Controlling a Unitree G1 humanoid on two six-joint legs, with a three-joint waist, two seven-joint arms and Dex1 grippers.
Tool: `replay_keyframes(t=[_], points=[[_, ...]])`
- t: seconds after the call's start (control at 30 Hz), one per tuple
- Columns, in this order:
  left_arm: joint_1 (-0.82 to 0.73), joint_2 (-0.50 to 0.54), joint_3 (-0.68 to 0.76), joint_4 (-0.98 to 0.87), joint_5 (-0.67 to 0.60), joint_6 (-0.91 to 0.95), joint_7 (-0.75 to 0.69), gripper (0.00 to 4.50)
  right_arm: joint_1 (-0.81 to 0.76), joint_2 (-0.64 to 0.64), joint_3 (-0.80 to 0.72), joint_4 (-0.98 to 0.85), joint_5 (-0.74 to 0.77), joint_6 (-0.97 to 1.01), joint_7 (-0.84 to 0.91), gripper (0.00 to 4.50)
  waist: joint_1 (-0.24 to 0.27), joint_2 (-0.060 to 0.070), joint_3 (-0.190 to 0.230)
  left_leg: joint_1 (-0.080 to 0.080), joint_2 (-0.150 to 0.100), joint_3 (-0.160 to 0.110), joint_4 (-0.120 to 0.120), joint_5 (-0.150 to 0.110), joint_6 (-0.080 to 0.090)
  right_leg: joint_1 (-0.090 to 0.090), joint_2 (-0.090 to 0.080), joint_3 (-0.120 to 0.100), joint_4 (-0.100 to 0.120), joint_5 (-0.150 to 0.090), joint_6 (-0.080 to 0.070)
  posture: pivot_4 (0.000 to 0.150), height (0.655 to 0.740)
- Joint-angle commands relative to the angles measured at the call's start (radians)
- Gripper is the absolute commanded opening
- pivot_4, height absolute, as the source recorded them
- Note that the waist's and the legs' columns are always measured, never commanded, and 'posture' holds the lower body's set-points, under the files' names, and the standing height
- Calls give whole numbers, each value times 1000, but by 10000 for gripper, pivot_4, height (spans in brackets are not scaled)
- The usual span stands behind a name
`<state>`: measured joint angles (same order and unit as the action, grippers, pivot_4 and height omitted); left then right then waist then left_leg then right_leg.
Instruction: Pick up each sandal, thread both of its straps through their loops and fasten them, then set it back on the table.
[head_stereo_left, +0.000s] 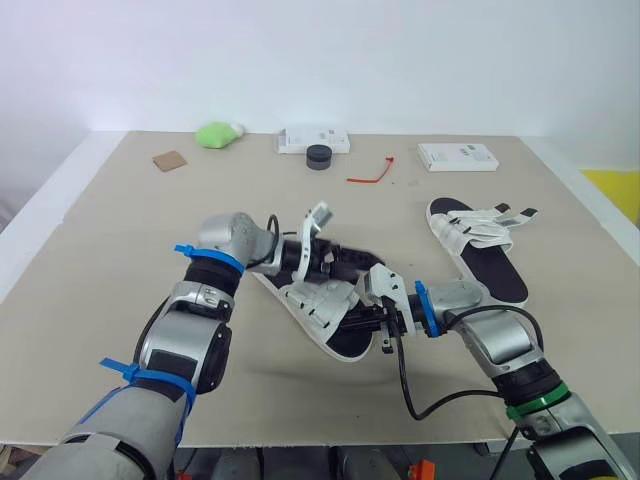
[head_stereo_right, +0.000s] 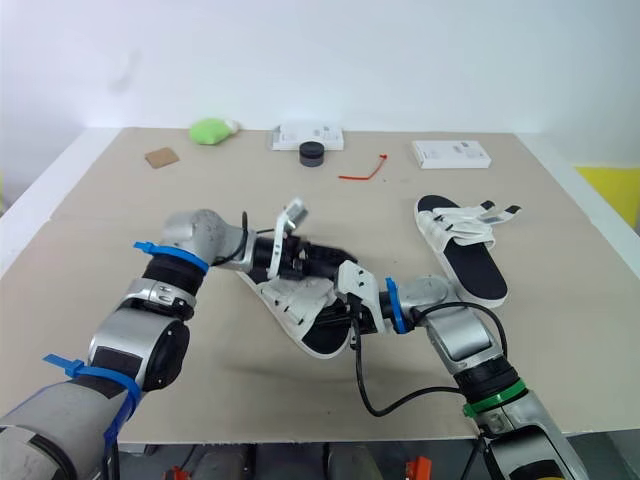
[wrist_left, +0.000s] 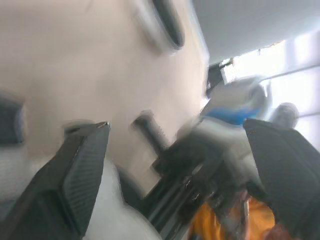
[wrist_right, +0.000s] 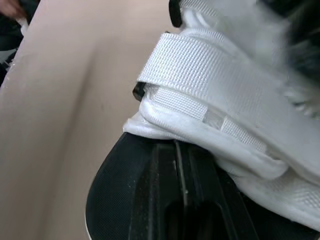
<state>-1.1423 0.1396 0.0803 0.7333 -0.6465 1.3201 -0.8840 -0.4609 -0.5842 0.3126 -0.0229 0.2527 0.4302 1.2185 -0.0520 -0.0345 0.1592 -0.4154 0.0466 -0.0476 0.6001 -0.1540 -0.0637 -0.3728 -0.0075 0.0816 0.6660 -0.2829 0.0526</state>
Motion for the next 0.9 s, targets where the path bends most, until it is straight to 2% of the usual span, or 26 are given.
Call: replay_keyframes(t=[0.03, 0.13, 0.2, 0.3, 0.4, 0.5, 0.6, 0.67, 0.77, 0.9], points=[[-38, 66, 60, -127, -92, 28, -93, 44693, 39, -5, 60, 30, -38, 33, -1, 0, -7, 1, 0, -2, 0, 0, -1, 0, 0, -1, 0, 0, 0, 0, 0, 1500, 7400], [-4, 138, 29, -214, -105, 10, -165, 44693, 38, -2, 61, 30, -38, 35, -2, 0, -16, 1, 0, -2, 1, -1, -4, -3, -4, -1, 3, 2, 0, -3, 2, 1500, 7400], [30, 219, -9, -270, -77, -65, -239, 44693, 34, 1, 62, 34, -37, 35, 0, 0, -22, 2, 0, -2, 1, -3, -5, -4, -7, -1, 4, 2, 0, -5, 2, 1500, 7400], [139, 349, -127, -357, 44, -335, -394, 44693, 32, 4, 64, 40, -37, 31, 3, 0, -25, 2, 0, -1, 2, -3, -8, -5, -8, -1, 4, 2, 0, -7, 0, 1500, 7400], [233, 422, -204, -353, 157, -607, -511, 44693, 24, 6, 51, 47, -30, 30, 0, 0, -23, 2, 1, 0, 2, -3, -8, -5, -8, 0, 4, 1, 0, -7, -1, 1500, 7400], [308, 441, -236, -317, 232, -827, -583, 44693, 9, 10, 8, 48, -1, 40, -9, 0, -20, 1, 2, 0, 2, -3, -7, -4, -7, 0, 3, 1, 0, -7, -2, 1500, 7400], [361, 417, -243, -290, 260, -950, -618, 44693, 2, 0, -53, 17, 50, 69, -7, 0, -20, 1, 3, -1, 2, -1, -6, -4, -6, -1, 3, 1, 0, -8, -5, 1500, 7400], [369, 403, -244, -276, 268, -979, -632, 44693, 6, -13, -92, -15, 88, 86, -7, 0, -17, 1, 4, -3, 2, -1, -5, -3, -5, -2, 3, 1, 0, -7, -5, 1500, 7400], [372, 394, -242, -256, 282, -1009, -646, 44693, 3, -27, -157, -51, 139, 116, -20, 0, -6, 2, 5, -14, 2, -2, -1, -3, -5, -11, 3, 1, 1, -4, 1, 1500, 7400], [372, 408, -238, -228, 296, -1035, -676, 44693, -2, -66, -284, -139, 237, 178, -49, 0, 4, 9, 12, -23, 1, -2, 1, -4, -4, -20, 3, 2, 1, -3, 2, 1500, 7400]])
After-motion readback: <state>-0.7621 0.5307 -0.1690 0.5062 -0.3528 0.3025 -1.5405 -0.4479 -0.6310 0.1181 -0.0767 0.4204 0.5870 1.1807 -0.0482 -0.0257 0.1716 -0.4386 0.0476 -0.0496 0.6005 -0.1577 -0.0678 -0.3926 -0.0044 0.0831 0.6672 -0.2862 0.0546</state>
